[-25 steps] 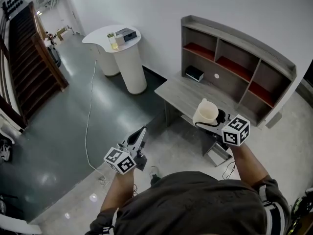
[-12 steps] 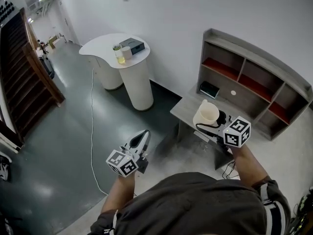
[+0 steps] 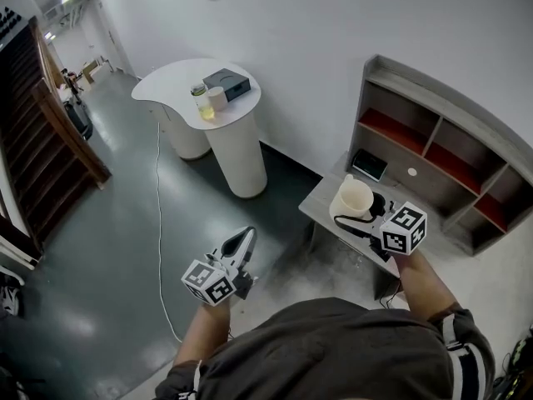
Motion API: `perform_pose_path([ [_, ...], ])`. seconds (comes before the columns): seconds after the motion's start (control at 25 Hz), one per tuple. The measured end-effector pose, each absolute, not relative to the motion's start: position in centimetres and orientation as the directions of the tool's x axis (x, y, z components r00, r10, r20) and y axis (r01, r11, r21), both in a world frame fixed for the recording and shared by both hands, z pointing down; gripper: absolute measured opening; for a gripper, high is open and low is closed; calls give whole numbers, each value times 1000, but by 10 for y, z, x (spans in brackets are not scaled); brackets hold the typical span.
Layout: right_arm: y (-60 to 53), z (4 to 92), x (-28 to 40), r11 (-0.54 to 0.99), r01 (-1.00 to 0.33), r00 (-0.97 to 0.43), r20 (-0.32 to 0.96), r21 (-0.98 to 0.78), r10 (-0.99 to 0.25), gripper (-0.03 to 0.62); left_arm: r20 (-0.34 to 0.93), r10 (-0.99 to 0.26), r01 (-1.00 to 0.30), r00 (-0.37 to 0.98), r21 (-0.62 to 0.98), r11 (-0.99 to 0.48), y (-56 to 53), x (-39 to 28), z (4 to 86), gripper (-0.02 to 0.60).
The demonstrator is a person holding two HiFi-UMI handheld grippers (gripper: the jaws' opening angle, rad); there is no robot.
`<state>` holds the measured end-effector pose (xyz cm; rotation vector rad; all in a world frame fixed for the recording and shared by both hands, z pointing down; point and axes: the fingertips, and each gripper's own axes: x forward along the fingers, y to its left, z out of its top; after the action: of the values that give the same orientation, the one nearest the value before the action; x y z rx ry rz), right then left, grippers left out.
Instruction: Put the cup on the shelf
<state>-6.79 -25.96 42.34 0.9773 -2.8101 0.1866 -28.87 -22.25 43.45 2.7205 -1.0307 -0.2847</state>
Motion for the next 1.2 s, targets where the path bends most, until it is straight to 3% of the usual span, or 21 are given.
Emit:
perform_pose_path([
  [0.48, -375, 437, 26, 861, -508, -840, 232, -20, -490, 413, -100, -772, -726, 628, 282, -627, -321, -184, 436, 0],
  [0.68, -401, 443, 26, 861, -507, -844, 229, -47, -485, 413, -96, -778, -742, 621, 248, -623, -337, -179, 428, 0],
  [0.96, -417, 434, 10, 810, -585, -799, 208, -46, -565, 413, -86, -733, -707, 675, 211, -675, -359, -201, 421, 0],
  [1.2, -424, 426, 42, 728, -685, -718, 197, -30, -667, 413, -83, -657, -638, 749, 177, -750, -381, -176, 415, 0],
])
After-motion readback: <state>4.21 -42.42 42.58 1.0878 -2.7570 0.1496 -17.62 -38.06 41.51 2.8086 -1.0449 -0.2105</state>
